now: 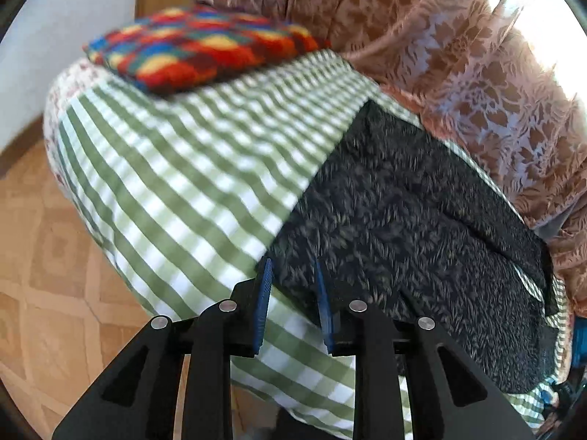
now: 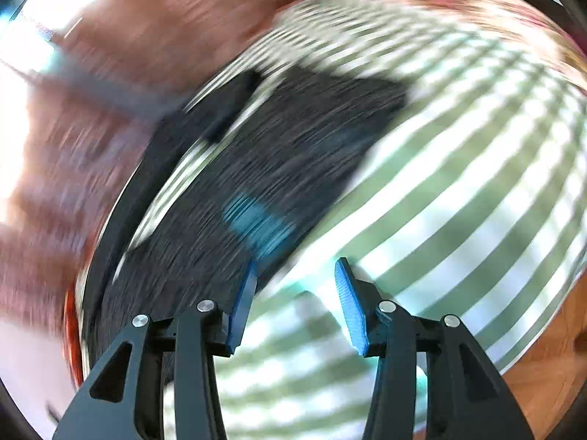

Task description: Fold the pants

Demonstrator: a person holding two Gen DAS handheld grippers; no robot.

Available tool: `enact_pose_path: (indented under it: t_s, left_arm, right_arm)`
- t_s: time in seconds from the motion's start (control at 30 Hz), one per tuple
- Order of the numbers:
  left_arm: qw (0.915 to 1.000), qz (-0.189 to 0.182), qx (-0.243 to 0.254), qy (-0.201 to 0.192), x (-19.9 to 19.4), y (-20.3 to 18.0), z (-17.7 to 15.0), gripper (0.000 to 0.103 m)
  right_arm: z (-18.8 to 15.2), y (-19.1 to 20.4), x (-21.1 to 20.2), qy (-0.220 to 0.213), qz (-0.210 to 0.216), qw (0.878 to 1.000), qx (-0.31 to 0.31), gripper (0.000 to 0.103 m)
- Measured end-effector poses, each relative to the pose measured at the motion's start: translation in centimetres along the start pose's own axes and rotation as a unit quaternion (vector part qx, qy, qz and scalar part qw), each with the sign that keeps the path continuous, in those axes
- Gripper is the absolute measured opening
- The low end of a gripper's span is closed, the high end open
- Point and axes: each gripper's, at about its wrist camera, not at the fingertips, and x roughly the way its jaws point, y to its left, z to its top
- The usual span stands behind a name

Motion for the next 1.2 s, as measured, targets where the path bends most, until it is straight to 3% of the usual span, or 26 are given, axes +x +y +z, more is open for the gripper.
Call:
enact_pose_path:
  t_s: [0.2,0.27,0.3,0.33,0.53,0.7,0.77,0.83,0.87,0.93,1.03,1.2]
  left_arm:
    - [0.9979,-0.057,0.030,-0.005,-0.2,-3.1,0.7,0.023]
    - [0.9961,-0.072,0.050,0.006,0.5,-5.0,0.4,0.023]
    - [0.9947,-0.080,0.063,0.014,0.9,-5.9,0.2,0.023]
    - [0.9931,-0.085,0.078,0.021,1.3,-6.8,-0.1,0.023]
    - [0.9857,-0.062,0.130,0.088,4.9,-9.2,-2.4,0.023]
    - [0.9855,-0.070,0.109,0.109,5.9,-8.0,-2.9,0.023]
    - [0.9848,-0.074,0.105,0.117,5.9,-7.9,-2.5,0.023]
    - [0.9848,-0.078,0.105,0.114,5.5,-7.8,-1.7,0.024]
    - [0.9859,-0.081,0.101,0.106,5.2,-7.7,-1.2,0.035]
    - [0.9883,-0.095,0.085,0.084,4.3,-7.4,0.0,0.047]
    - [0.9903,-0.111,0.055,0.063,3.9,-6.7,2.7,0.047]
    - [0.9925,-0.112,0.017,0.047,5.3,-6.3,7.4,0.047]
  right_arm:
    - [5.9,-1.6,2.5,-0.035,-0.032,0.998,0.045,0.040]
    - [6.9,-1.3,3.3,-0.037,-0.050,0.997,0.041,0.024]
    - [6.9,-1.1,3.4,-0.036,-0.057,0.997,0.037,0.011]
    - [6.9,-0.8,3.2,-0.038,-0.068,0.997,0.028,0.006]
    - [4.2,-3.3,-1.2,-0.074,-0.122,0.990,0.004,0.005]
    - [1.4,-5.9,-1.9,-0.059,-0.142,0.988,0.008,0.005]
    - [1.1,-5.7,-2.3,-0.063,-0.145,0.987,0.006,0.014]
    - [1.6,-5.0,-2.6,-0.069,-0.152,0.986,0.006,0.033]
    - [1.8,-4.3,-3.2,-0.084,-0.165,0.983,-0.001,0.037]
    - [2.2,-2.8,-4.0,-0.114,-0.179,0.977,-0.016,0.050]
    - [2.0,0.8,-4.1,-0.128,-0.151,0.979,-0.049,0.055]
    - [-0.9,9.2,0.0,-0.075,-0.059,0.985,-0.140,0.061]
